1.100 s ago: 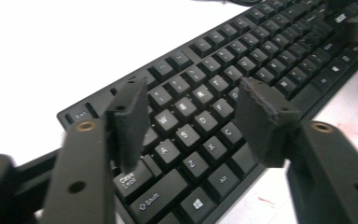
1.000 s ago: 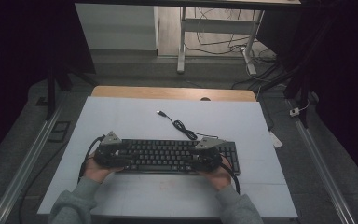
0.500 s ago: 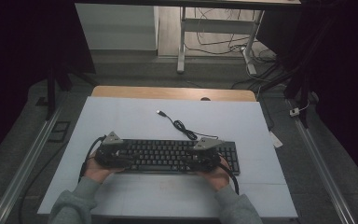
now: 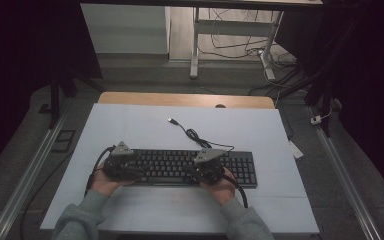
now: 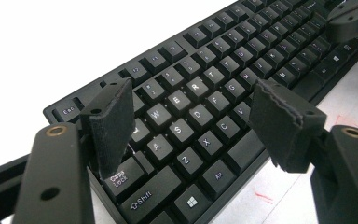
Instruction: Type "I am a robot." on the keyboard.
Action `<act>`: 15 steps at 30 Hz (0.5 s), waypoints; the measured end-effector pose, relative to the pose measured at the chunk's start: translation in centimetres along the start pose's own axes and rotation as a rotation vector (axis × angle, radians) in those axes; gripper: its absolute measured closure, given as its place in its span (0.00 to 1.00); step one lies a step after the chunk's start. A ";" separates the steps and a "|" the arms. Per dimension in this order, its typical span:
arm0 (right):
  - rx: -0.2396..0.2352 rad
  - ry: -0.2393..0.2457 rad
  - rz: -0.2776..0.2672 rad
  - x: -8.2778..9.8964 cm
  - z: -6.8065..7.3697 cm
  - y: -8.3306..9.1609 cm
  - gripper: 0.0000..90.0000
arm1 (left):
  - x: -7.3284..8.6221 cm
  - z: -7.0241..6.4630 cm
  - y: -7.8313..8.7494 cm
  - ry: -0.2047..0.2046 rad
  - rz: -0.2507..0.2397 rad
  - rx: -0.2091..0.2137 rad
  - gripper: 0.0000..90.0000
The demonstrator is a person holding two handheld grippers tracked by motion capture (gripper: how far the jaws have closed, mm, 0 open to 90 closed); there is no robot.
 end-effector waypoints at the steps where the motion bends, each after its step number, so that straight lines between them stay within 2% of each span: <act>1: -0.003 0.004 0.005 -0.1 0.2 -0.2 0.99 | 0.0 0.0 0.0 0.000 0.000 0.000 0.34; 9: -0.001 0.025 0.054 -0.1 1.0 -2.5 0.99 | 0.1 -0.1 0.0 -0.005 0.004 -0.001 0.34; 15: 0.018 0.029 0.070 0.1 1.1 -3.2 0.99 | 0.1 -0.1 -0.1 -0.007 0.010 0.000 0.34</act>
Point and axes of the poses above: each handheld gripper's, and its own axes: y roughly backward along the jaws, x roughly out of its underside, z roughly to its left, the point moved 3 cm from there along -y, roughly forward along the jaws, and after that the axes turned 11 degrees about -z, right-handed, at the moved point
